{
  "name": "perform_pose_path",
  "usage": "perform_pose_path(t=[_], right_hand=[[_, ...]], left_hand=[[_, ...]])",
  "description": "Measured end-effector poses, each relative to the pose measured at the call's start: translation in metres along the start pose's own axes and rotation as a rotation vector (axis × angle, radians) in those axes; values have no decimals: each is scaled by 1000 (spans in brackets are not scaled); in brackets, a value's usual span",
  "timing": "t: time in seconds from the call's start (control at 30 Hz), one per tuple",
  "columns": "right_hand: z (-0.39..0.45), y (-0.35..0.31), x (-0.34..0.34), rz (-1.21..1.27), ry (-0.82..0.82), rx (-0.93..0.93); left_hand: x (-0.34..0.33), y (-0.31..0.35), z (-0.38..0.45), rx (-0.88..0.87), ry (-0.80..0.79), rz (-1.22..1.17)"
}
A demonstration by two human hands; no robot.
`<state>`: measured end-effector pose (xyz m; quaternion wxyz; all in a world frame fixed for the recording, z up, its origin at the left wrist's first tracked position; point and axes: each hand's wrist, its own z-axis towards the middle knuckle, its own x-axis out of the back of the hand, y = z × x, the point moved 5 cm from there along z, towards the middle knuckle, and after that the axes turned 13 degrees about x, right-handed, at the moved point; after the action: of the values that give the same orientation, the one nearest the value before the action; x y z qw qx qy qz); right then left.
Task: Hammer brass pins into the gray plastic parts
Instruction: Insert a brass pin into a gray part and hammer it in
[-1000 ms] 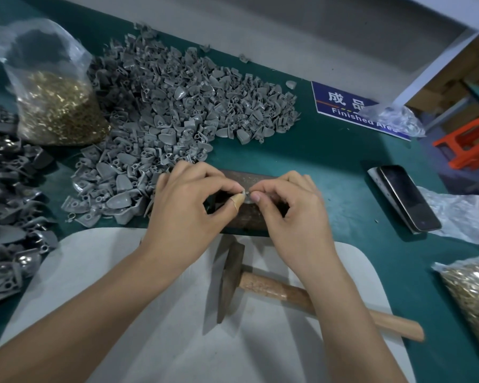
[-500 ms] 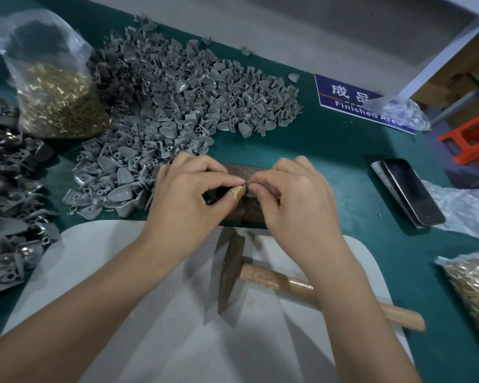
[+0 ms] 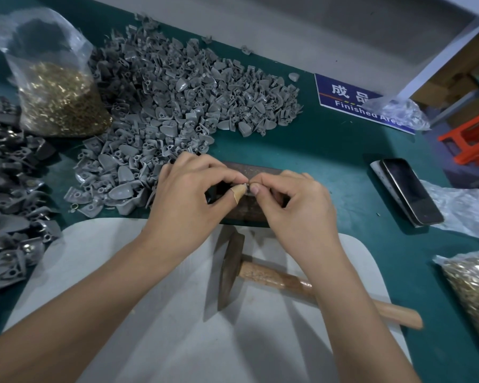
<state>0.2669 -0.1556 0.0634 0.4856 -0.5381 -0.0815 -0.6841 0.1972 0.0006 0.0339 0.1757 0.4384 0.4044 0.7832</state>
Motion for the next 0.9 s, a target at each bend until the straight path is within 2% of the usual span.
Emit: perform_pose_path(t=[0.13,0.3,0.43,0.5,0.63,0.7,0.8,0.9], right_hand=[[-2,2,-2,13,-23,0],[-21,7,22,121,89,-112],[-74,-4,30,99,-152,-13],[-100,-13,22,17,-258,67],[-117,-22,20,-301,-240,240],[-112,-23,26,-339,-265,262],[-100,-10,45,-247,-322,127],[-87,6,55,118,-299,-93]], left_hand=[[0,1,0,2,-4,14],[2,2,1,-6,-12,15],[2,2,1,-18,-20,6],[2,3,1,-18,-25,-1],[2,6,2,-18,-47,2],[2,7,3,-13,-60,9],[3,9,4,7,-71,18],[5,9,4,6,-70,33]])
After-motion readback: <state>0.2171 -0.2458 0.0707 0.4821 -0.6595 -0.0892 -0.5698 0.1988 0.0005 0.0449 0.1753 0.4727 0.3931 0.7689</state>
